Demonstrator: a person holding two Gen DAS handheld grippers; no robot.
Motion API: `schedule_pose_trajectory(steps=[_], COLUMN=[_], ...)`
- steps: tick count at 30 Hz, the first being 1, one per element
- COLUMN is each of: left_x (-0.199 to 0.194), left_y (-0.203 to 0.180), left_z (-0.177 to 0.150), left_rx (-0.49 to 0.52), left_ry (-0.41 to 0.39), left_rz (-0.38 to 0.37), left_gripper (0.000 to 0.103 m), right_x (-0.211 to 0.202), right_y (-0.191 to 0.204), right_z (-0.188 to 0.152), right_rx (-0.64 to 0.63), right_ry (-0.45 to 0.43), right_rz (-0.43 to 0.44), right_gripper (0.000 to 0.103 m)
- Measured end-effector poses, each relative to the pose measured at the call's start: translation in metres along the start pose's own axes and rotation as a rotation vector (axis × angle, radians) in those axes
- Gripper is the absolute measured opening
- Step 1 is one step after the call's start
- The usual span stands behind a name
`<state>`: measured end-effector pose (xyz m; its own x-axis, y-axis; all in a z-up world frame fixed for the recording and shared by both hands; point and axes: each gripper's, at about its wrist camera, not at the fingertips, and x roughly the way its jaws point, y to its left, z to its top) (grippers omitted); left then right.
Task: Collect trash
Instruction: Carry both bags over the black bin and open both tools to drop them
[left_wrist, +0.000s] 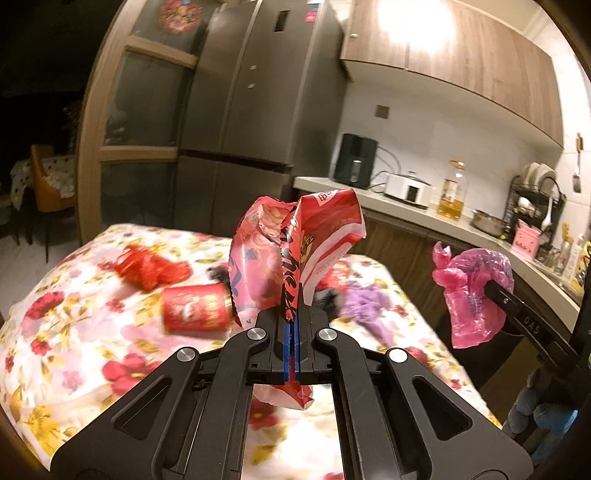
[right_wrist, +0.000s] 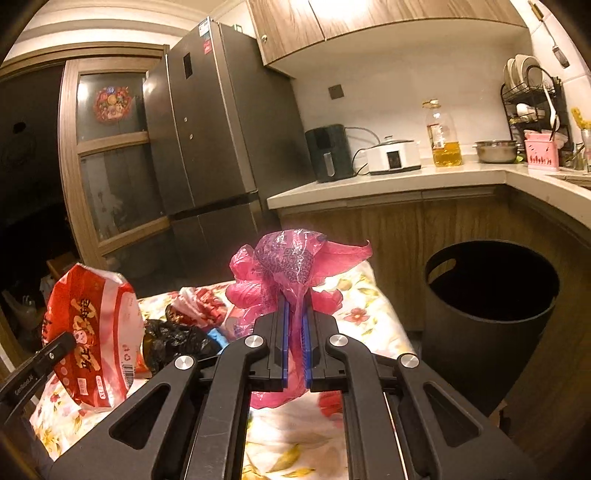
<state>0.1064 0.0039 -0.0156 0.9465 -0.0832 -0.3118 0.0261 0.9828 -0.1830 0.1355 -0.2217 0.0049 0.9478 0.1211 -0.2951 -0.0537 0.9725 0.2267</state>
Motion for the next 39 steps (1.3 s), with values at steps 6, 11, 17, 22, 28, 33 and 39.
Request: schedule_pose_trajectory(steps=[6,11,17,22,28,33,39], left_x=[0.012,0.034,0.060,0.083,0.108,0.126,0.140], left_y=[-0.042,-0.085,-0.147,-0.200,-0.244,-0.269,-0.286], left_z=[0.009,0.016,0.021,0.019,0.013,0.006,-0.003], left_rx=[0.051,0.089,0.128,0.171,0.180,0.180,0.180], left_ry=[-0.016,-0.017,-0.019,-0.024,-0.016,0.002,0.025], left_rz=[-0.084,-0.175,-0.307,-0.400,-0.476,-0.515,-0.555], left_gripper=[0.000,0.000,0.000,0.000,0.000,0.000,0.000], right_x=[-0.008,-0.014,-0.019,-0.018,-0.016,-0.011,-0.006], right_y=[-0.027,-0.056,-0.099,-0.129,-0.151,-0.167,-0.182], right_z=[0.010,0.024,0.039,0.048,0.055,0.056,0.058], right_rx=[0.016,0.030,0.052,0.085,0.083,0.076,0.092], right_ry=[-0.036,-0.072,-0.120,-0.143,-0.167,-0.178,-0.174], right_rz=[-0.057,-0.128,-0.243,-0.309,-0.364,-0.400,-0.422], right_gripper=[0.007,0.007,0.007,0.007,0.007,0.007,0.007])
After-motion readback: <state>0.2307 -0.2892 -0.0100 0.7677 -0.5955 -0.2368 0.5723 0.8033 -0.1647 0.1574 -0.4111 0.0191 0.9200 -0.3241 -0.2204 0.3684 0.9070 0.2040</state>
